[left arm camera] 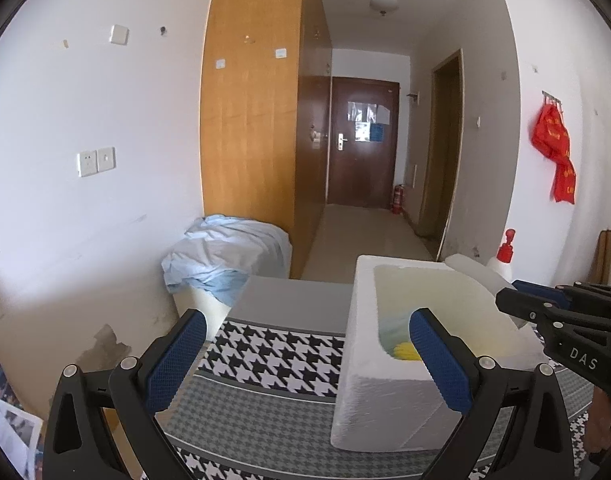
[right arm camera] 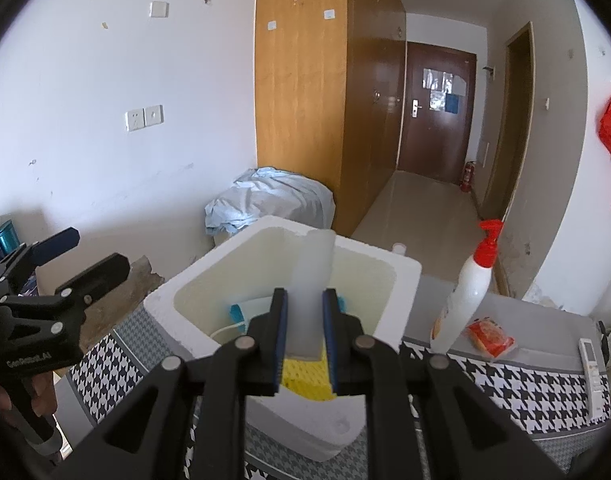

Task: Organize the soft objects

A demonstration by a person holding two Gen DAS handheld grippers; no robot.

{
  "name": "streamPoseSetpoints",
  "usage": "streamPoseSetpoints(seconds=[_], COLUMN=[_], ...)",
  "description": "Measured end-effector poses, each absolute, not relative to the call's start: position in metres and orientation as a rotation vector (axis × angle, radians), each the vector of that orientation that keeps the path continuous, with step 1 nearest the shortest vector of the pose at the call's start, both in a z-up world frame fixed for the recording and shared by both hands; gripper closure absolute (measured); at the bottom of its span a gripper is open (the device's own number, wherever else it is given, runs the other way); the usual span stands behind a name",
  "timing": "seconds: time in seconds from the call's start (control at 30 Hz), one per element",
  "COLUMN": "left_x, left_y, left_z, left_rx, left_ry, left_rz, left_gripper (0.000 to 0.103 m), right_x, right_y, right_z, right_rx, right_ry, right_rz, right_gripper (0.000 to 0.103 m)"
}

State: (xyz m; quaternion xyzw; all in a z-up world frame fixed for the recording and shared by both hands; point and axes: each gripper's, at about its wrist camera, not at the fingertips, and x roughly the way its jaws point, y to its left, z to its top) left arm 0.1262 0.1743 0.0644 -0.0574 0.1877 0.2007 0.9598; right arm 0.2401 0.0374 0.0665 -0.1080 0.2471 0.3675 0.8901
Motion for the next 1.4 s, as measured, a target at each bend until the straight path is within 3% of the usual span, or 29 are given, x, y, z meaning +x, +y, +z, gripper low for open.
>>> streamPoseSetpoints(seconds=[0.2, 0.27, 0.3, 0.33, 0.6, 0.9, 1.03, 1.17, 1.4], left_x=[0.123, 0.122, 0.122, 0.121, 0.12, 0.116, 0.112, 0.11, 0.104], left_y=[0.179, 0.18, 0.18, 0.181, 0.181, 0.175, 0.168, 0.16, 0.146], left_z=[0.061, 0.061, 0.061, 0.061, 0.062, 0.064, 0.069, 0.076, 0.083], left_rx=[-0.124, -0.121, -0.122, -0.123, -0.126, -0.119, -0.109, -0.094, -0.086], left_ry=[0.387, 0.39, 0.39, 0.388, 0.389, 0.384, 0.373, 0.365, 0.35], left_rz=[0.417, 0.422, 0.423, 0.422, 0.42, 0.411, 0.402, 0.391, 0.366], left_gripper=[0.001, 0.001, 0.001, 0.001, 0.001, 0.001, 0.001, 0.001, 0.001], right_x=[0.251, 0.255, 0.256, 0.255, 0.248, 0.233, 0.225, 0.219, 0.208], right_y=[0.043, 0.041, 0.039, 0.038, 0.032, 0.019, 0.011, 0.003, -0.016], right_z=[0.061, 0.06, 0.061, 0.062, 0.066, 0.071, 0.073, 0.077, 0.084], right_rx=[-0.205, -0.193, -0.176, -0.167, -0.167, -0.167, -0.157, -0.15, -0.118], right_ry=[0.54, 0.543, 0.538, 0.532, 0.52, 0.474, 0.455, 0.443, 0.398], right_rz=[0.773, 0.768, 0.763, 0.765, 0.773, 0.767, 0.761, 0.753, 0.729], right_gripper=[0.075, 0.057, 0.043, 0.039, 0.038, 0.029, 0.021, 0.019, 0.004])
